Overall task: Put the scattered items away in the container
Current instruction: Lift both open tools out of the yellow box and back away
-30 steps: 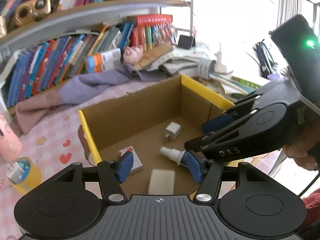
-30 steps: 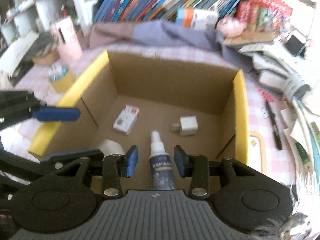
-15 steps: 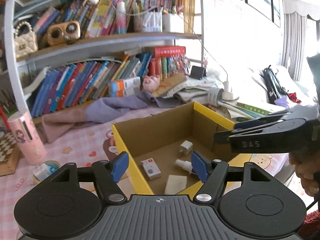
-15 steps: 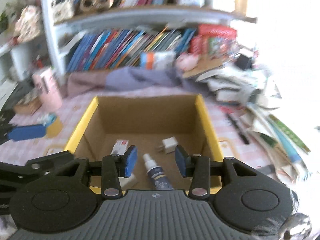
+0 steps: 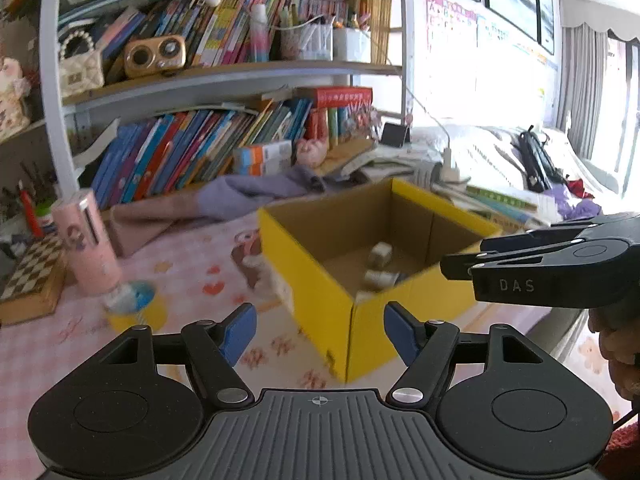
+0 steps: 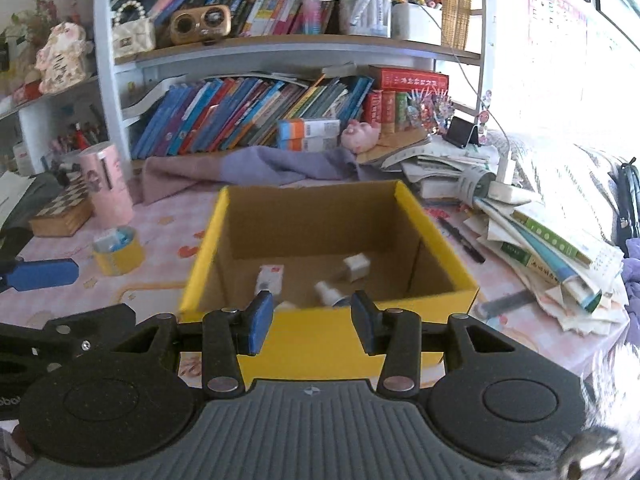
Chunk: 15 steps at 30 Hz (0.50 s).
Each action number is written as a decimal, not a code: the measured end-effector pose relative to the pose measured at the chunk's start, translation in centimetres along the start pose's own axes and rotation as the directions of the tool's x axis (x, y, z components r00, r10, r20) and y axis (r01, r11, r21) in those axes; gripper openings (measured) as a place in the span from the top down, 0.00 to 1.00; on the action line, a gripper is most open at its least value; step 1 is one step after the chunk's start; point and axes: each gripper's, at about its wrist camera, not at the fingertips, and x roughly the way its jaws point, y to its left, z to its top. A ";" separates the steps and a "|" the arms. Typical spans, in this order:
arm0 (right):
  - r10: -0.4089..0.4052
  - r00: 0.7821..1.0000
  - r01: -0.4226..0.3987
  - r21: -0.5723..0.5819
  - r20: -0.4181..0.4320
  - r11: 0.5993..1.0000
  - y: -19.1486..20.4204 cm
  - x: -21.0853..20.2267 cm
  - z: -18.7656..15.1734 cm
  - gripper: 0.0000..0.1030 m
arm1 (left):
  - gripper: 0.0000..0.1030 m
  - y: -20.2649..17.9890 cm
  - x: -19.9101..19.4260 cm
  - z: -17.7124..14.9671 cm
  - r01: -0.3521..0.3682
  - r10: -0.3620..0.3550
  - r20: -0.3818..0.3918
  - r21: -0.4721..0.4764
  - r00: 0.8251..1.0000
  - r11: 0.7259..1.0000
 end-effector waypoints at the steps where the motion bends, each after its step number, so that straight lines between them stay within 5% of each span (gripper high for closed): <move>1: 0.001 1.000 -0.001 -0.002 -0.001 1.000 0.6 -0.4 -0.4 0.60 | 0.30 0.3 -0.5 -0.5 -0.001 0.001 -0.006 0.001 1.000 1.000; 15: 0.041 0.997 -0.042 -0.022 -0.059 0.999 7.2 -4.2 -6.1 0.58 | 0.30 3.7 -5.9 -6.2 -0.076 0.070 -0.088 -0.070 0.994 0.995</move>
